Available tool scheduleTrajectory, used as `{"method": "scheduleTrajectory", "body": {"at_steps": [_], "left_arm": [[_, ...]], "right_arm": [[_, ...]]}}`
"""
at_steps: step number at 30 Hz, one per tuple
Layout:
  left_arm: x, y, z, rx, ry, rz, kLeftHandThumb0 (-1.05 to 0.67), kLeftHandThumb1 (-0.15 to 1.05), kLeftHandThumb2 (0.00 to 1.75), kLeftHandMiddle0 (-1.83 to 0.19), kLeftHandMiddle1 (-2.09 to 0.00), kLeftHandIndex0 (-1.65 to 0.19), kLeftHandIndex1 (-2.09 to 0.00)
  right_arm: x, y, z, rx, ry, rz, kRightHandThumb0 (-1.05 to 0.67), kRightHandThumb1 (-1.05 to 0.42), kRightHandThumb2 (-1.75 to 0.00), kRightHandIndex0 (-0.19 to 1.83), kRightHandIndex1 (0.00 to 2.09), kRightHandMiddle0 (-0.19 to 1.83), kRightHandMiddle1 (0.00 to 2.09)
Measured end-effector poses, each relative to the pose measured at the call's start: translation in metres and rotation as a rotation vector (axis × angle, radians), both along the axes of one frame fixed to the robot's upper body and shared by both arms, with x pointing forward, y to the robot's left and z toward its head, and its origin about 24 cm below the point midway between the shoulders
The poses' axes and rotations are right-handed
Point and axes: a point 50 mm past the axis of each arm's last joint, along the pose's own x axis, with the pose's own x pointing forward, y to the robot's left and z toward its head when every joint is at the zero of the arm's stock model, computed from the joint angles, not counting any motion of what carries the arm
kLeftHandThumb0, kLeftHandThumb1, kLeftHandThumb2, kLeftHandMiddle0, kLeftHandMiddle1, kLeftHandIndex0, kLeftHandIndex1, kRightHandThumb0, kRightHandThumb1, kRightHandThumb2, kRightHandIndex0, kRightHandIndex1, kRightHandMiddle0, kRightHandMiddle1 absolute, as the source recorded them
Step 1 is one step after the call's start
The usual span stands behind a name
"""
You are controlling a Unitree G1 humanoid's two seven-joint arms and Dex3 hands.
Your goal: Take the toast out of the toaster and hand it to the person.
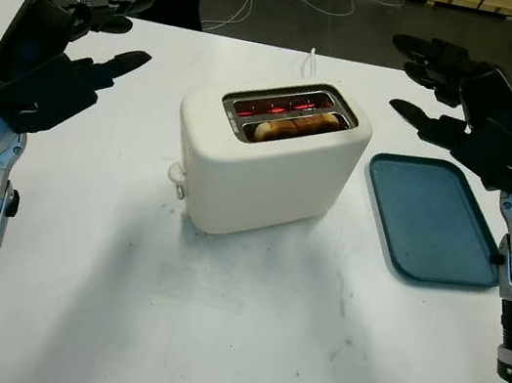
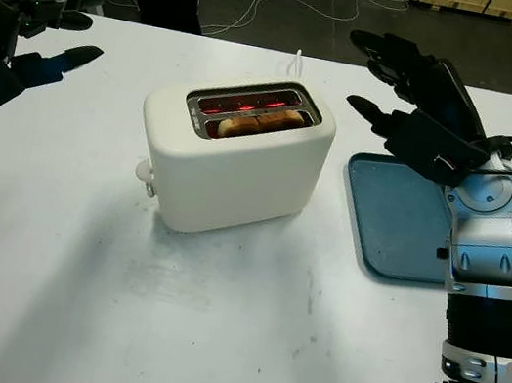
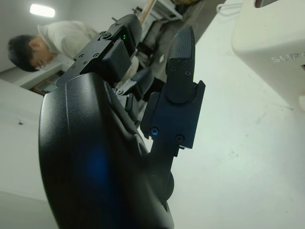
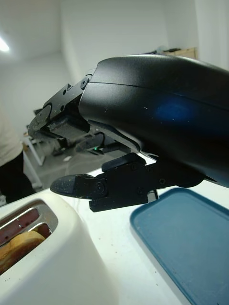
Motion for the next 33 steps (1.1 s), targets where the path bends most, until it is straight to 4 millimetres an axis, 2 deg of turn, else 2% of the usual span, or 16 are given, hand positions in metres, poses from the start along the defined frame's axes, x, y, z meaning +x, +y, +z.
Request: {"method": "scheduleTrajectory", "body": {"at_steps": [33], "left_arm": [[0.0001,0.0002,-0.0001,-0.002,0.0,-0.001,-0.4,0.92,0.15,-0.26,-0.81,-0.58,-0.08]], "right_arm": [[0.0002,0.0006,-0.0005,-0.009,0.001,-0.001,-0.2,-0.92,-0.35,0.43,0.01,0.4,0.0]]}}
